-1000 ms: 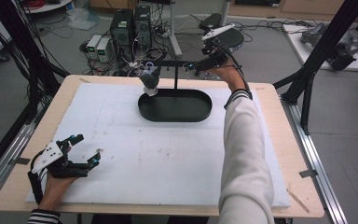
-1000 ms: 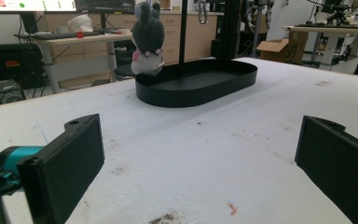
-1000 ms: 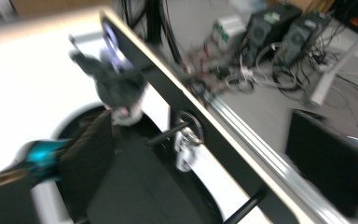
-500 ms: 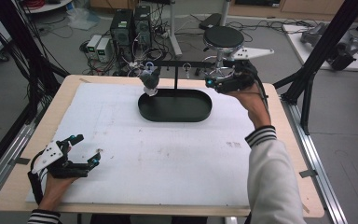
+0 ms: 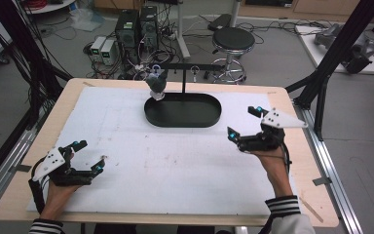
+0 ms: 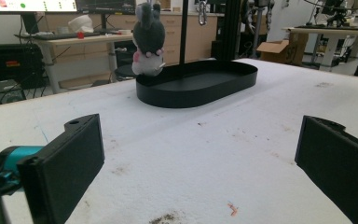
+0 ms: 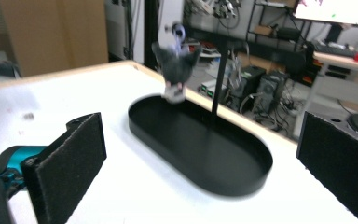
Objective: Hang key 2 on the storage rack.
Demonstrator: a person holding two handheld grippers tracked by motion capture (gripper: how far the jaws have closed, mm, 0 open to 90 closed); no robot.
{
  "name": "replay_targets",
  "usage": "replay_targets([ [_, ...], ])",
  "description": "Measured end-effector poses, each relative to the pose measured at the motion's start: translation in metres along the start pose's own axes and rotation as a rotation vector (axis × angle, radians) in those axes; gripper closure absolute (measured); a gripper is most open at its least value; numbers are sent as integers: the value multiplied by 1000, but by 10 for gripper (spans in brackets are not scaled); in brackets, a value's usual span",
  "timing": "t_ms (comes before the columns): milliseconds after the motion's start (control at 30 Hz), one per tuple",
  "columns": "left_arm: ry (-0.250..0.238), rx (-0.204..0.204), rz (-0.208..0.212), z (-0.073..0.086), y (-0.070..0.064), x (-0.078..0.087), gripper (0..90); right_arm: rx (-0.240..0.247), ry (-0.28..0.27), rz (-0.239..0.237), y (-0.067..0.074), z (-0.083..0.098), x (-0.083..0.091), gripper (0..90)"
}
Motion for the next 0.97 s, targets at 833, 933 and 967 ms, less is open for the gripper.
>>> replay_targets([
  [833, 6, -9, -6, 0, -1, -1, 17, -86, -117, 136, 20, 113, 32, 6],
  [933, 7, -10, -6, 0, -1, 0, 17, -90, -117, 139, 20, 113, 32, 6],
  [967, 5, -13, -6, 0, -1, -1, 17, -85, -119, 141, 20, 113, 31, 6],
])
Point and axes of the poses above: each handheld gripper's, and its own axes: x roughly backward along the jaws, z roughly out of its underside, y roughly to its left, the point moved 4 cm from there along -x, roughly forward along the jaws, and after that the axes turned 14 degrees about z, right-handed, at the moved point
